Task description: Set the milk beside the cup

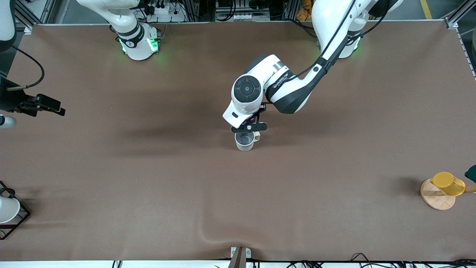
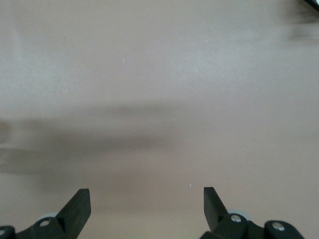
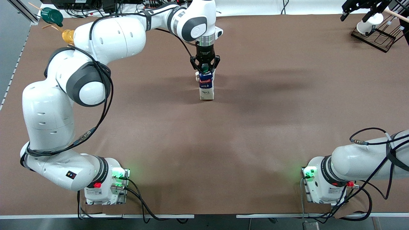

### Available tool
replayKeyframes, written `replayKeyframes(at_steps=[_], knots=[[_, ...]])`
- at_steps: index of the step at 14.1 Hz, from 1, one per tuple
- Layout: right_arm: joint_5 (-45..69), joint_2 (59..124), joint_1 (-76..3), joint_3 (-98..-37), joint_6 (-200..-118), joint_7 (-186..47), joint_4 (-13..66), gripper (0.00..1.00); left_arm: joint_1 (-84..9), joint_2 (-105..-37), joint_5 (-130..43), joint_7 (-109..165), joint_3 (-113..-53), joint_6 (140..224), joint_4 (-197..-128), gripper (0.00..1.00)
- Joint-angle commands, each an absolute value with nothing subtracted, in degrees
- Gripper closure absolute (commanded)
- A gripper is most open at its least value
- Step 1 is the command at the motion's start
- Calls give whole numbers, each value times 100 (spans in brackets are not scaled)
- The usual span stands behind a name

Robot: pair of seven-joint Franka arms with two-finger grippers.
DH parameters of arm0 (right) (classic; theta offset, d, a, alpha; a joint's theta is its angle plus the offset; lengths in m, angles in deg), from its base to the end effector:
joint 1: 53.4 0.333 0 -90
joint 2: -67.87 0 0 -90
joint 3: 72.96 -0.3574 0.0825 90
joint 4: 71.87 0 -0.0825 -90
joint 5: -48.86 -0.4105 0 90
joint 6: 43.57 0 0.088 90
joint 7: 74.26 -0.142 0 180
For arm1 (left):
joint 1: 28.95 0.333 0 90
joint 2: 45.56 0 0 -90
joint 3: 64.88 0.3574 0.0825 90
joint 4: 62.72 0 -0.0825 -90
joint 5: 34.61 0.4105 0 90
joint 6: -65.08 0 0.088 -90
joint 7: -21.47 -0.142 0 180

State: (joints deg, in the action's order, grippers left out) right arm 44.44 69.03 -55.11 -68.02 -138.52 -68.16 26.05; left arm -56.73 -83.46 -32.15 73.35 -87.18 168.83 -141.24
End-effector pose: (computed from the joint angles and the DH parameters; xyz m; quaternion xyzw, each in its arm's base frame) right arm 0.5830 -0.0572 0.5578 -0.9986 0.0095 0.0316 0.0412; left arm 0.5221 -0.5308 0.3246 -0.9906 -0.0356 0.1322 0.0043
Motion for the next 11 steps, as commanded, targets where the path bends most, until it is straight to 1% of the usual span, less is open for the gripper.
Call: replayKeyframes(at_steps=[1, 2, 3, 6, 9, 11], knots=[[4561, 6673, -5560, -6918, -14025, -6934, 2903, 0, -5831, -8528, -3214, 7376, -8615, 16993, -13980, 40], [4570, 6699, -5560, -6918, -14017, -7012, 2790, 0, -5857, -8537, -3214, 7376, -8536, 16993, -13980, 28], [4570, 6752, -5552, -6927, -13990, -7161, 2658, 0, -5936, -8537, -3214, 7394, -8492, 16993, -13980, 0], [4561, 6770, -5516, -6945, -13964, -7400, 2481, 0, -5972, -8406, -3232, 7411, -8456, 16993, -13971, 0], [4596, 6814, -5411, -6962, -13982, -7409, 2481, 0, -5945, -7898, -3276, 7411, -8491, 16862, -13971, 0], [4823, 6770, -5446, -7102, -13964, -7452, 2368, 0, -5866, -7528, -3285, 7411, -8535, 16529, -13971, 0]])
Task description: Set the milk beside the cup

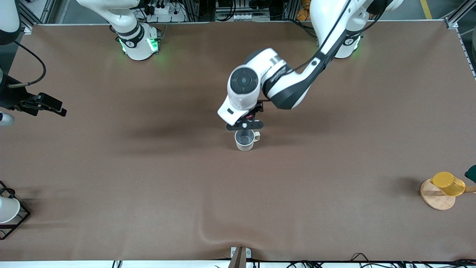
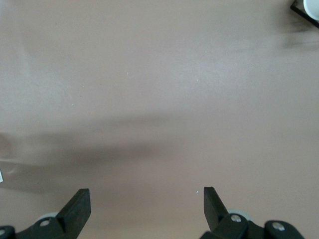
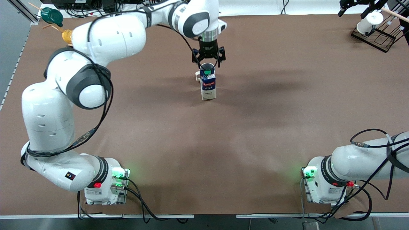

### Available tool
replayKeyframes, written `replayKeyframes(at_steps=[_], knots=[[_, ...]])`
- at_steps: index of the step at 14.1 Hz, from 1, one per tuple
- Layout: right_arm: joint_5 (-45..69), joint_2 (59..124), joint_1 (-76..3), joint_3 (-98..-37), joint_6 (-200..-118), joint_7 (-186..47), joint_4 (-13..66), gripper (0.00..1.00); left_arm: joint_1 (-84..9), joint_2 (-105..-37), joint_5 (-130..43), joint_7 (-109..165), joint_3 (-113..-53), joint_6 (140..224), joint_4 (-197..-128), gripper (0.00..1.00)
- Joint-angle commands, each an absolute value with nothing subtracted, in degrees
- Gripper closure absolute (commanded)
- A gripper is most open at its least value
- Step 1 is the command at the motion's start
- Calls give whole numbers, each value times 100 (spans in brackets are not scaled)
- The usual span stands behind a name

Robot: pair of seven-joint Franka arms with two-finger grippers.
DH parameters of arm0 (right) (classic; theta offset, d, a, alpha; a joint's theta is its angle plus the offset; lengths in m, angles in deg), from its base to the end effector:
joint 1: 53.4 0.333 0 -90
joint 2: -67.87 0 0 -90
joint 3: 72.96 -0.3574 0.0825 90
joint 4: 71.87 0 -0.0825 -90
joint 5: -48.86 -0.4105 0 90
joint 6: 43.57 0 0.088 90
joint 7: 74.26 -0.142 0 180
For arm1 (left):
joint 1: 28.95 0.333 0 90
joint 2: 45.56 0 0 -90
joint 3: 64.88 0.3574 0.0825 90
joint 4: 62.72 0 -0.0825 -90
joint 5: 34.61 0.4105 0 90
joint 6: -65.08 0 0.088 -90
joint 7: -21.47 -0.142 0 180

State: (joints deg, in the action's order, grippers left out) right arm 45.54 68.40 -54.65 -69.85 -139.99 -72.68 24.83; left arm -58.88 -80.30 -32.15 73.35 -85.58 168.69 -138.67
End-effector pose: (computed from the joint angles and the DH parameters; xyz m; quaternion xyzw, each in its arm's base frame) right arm 0.5883 -0.0371 0.5768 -0.9992 0.0277 0.0056 0.0288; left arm 0.5231 -0.5423 0.3814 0.9953 0.0302 -0.0908 0.0177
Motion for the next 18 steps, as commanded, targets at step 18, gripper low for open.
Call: replayKeyframes(at_steps=[18], knots=[[5097, 6823, -5455, -7252, -13744, -7910, 2296, 0, -3001, -4759, -3372, 3143, -7167, 15411, -15121, 0]])
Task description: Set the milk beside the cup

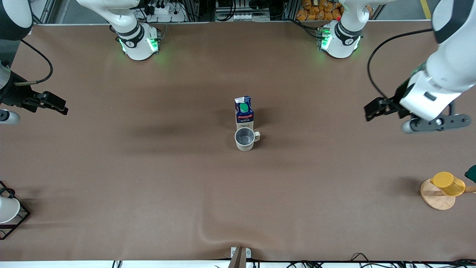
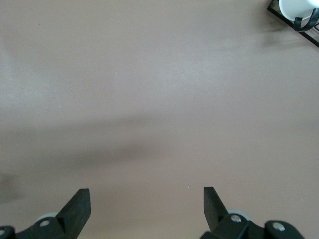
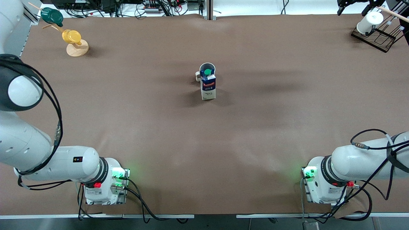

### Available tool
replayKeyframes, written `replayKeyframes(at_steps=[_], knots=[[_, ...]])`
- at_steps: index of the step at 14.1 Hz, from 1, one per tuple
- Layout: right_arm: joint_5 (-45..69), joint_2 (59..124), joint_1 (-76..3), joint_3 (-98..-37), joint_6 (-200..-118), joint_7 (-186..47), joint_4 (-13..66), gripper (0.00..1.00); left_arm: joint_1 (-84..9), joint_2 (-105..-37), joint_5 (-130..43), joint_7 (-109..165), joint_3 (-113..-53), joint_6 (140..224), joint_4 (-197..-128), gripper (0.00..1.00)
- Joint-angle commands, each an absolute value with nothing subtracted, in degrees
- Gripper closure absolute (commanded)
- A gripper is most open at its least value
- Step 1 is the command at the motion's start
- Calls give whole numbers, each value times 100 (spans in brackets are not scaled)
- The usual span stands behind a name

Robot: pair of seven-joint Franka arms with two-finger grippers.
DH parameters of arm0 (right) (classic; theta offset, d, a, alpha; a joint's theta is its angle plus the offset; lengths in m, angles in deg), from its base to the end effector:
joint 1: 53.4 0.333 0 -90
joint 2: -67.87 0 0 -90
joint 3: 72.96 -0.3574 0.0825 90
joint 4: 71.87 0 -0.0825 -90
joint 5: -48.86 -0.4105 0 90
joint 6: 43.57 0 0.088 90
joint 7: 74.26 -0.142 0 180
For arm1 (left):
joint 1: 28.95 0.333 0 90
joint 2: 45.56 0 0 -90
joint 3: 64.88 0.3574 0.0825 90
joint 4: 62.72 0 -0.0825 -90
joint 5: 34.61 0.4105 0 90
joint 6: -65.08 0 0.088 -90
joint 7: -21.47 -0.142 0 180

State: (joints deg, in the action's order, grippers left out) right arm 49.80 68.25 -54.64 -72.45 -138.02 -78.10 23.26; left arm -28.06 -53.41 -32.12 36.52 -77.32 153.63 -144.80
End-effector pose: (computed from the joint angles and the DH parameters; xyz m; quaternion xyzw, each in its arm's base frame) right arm 0.5864 -0.0201 0.5890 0.9988 -0.0480 -0.0091 0.0084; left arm 0.6151 -0.1095 0.6165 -0.9994 -0.0317 0.0086 0.0092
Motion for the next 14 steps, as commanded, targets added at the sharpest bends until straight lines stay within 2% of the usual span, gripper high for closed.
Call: replayKeyframes(at_steps=[1, 4, 7, 9, 14], knots=[[5097, 6823, -5437, -7252, -13753, -7936, 2296, 0, -2992, -4723, -3486, 2835, -7025, 15411, -15131, 0], [5097, 6831, -5455, -7252, -13753, -7901, 2287, 0, -2975, -4661, -3496, 2323, -6751, 15306, -15096, 0], [5097, 6884, -5481, -7252, -13770, -7892, 2287, 0, -2896, -4670, -3478, 2366, -6812, 15218, -15061, 0], [5097, 6884, -5455, -7252, -13770, -7910, 2287, 0, -2598, -4653, -3504, 2323, -7058, 15148, -15078, 0], [5097, 6884, -5420, -7252, -13770, -7945, 2287, 0, -2605, -4670, -3417, 2305, -7076, 15051, -15052, 0]])
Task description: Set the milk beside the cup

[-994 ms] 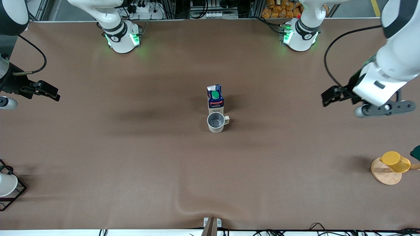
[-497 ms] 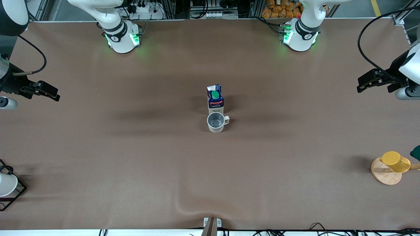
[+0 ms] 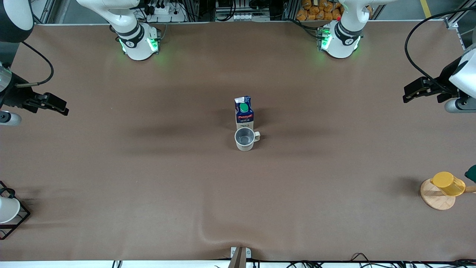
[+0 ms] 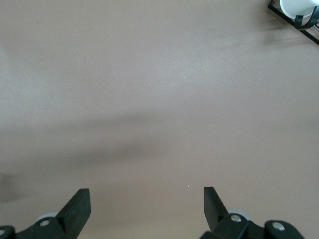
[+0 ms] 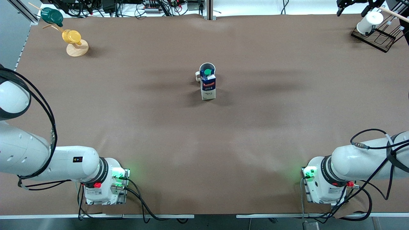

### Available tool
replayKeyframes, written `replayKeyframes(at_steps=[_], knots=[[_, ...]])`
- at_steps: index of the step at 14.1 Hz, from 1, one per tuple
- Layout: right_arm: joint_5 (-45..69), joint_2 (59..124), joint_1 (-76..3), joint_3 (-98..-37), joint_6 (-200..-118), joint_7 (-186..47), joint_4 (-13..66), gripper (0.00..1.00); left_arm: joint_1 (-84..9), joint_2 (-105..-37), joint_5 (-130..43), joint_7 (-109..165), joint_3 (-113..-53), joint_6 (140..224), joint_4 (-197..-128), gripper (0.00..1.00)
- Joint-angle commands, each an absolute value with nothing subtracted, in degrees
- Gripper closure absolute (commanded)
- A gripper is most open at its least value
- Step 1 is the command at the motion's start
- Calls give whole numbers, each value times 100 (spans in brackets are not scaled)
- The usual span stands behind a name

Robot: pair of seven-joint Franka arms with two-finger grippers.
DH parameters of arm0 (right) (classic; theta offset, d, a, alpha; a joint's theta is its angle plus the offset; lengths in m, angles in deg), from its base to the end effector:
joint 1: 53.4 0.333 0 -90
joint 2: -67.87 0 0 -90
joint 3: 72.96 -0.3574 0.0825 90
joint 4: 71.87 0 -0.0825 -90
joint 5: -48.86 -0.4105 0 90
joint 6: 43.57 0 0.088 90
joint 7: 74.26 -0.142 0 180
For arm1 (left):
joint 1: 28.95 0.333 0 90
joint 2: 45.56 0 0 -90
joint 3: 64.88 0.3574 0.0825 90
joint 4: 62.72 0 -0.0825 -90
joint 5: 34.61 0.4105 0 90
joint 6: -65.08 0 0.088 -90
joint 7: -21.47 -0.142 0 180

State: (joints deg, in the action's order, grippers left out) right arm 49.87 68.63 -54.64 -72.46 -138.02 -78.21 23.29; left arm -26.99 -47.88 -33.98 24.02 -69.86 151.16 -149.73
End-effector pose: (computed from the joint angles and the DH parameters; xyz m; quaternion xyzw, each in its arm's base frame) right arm 0.5880 -0.0202 0.5848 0.9987 -0.0488 -0.0127 0.0091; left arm 0.5855 -0.0282 0.6274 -0.9996 0.0039 0.0281 0.0051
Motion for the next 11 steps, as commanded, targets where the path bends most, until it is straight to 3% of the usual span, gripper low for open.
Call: replayKeyframes(at_steps=[1, 11], knots=[[5097, 6884, -5446, -7252, -13770, -7919, 2279, 0, -2597, -4670, -3391, 2305, -7137, 15051, -15043, 0], [5097, 6893, -5428, -7252, -13770, -7936, 2287, 0, -2605, -4653, -3127, 2824, -7278, 14884, -14894, 0]])
